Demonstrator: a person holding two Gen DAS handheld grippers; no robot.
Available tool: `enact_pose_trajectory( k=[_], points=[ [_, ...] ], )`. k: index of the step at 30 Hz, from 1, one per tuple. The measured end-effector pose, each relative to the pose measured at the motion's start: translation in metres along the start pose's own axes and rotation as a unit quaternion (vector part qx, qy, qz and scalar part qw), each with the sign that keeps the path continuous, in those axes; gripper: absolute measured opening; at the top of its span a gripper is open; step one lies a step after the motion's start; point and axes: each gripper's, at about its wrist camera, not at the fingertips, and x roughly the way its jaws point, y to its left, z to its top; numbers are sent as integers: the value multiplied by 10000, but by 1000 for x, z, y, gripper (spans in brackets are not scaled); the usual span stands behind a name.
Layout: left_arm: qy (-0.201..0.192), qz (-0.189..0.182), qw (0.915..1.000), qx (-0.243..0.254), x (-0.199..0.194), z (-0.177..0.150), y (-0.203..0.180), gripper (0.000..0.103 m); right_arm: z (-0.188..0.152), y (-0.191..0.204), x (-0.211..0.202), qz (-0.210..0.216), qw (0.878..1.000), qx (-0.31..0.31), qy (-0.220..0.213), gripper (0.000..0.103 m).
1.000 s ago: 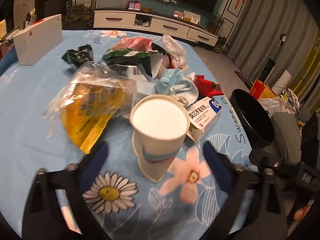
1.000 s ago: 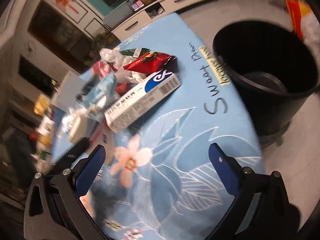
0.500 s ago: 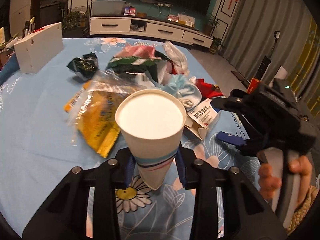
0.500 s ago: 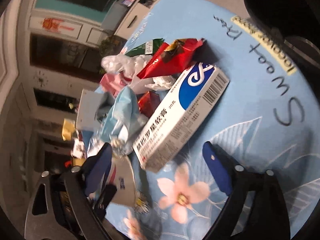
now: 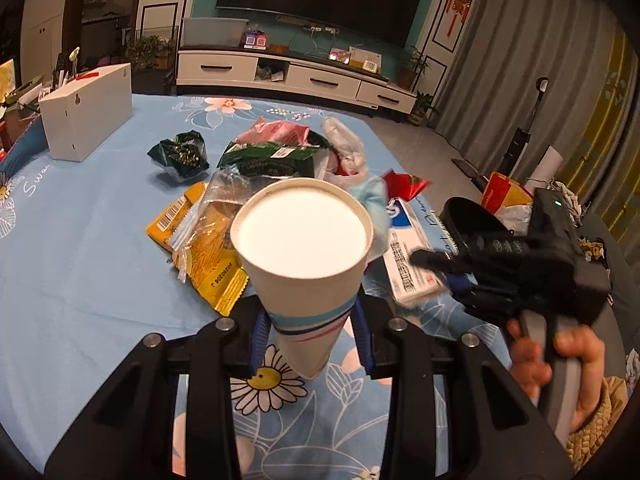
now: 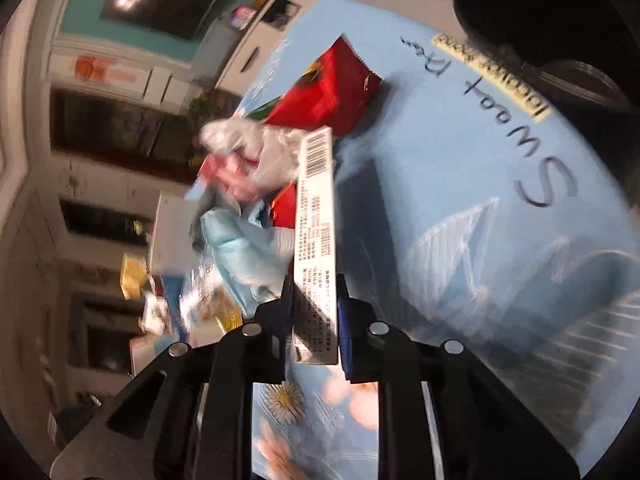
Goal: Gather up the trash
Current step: 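Carry the cup and box over the black bin and open both grippers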
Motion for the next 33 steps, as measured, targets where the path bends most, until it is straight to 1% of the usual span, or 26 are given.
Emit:
enact_pose_trajectory(
  k=[2,4,6,8,10,12,14,15,17,20,23,27,31,32,33],
  points=[
    [-29,-56,10000,57,-3,1,-6,36,-11,5,-21,-259,9975,-621,-195,20],
    [-41,-172,9997,155,-4,5,-16,36,-18,4,-42,-511,9924,-1039,-427,20],
    [17,-369,9990,246,1,10,-28,36,-21,3,-56,-560,9885,-1266,-615,20],
    [100,-600,9977,297,7,17,-41,36,-16,1,-80,-662,9815,-1510,-978,20],
    [121,-874,9952,421,16,26,-60,36,-11,-1,-98,-703,9767,-1598,-1248,20],
    [121,-1055,9927,571,27,34,-79,36,-1,-8,-112,-742,9732,-1593,-1483,20],
    [198,-1164,9908,658,41,42,-94,36,15,-20,-120,-857,9712,-1432,-1699,20],
    [279,-1285,9888,710,52,49,-106,36,21,-27,-124,-888,9716,-1345,-1735,20],
    [346,-1378,9863,840,68,58,-127,36,37,-47,-126,-1007,9706,-1154,-1859,20],
    [414,-1584,9794,1180,99,72,-173,36,61,-74,-126,-1109,9706,-864,-1955,20],
    [519,-1730,9744,1336,127,79,-205,36,76,-89,-124,-1210,9693,-702,-2024,20],
    [741,-1760,9702,1491,170,81,-240,37,94,-112,-125,-1341,9667,-530,-2115,20],
    [993,-1606,9679,1657,205,76,-263,37,104,-129,-121,-1459,9674,-440,-2021,20],
    [1041,-1617,9671,1667,211,75,-266,41,107,-133,-119,-1481,9684,-443,-1956,21],
    [1147,-1643,9654,1668,219,74,-268,57,107,-136,-118,-1499,9690,-425,-1916,24]
  ],
)
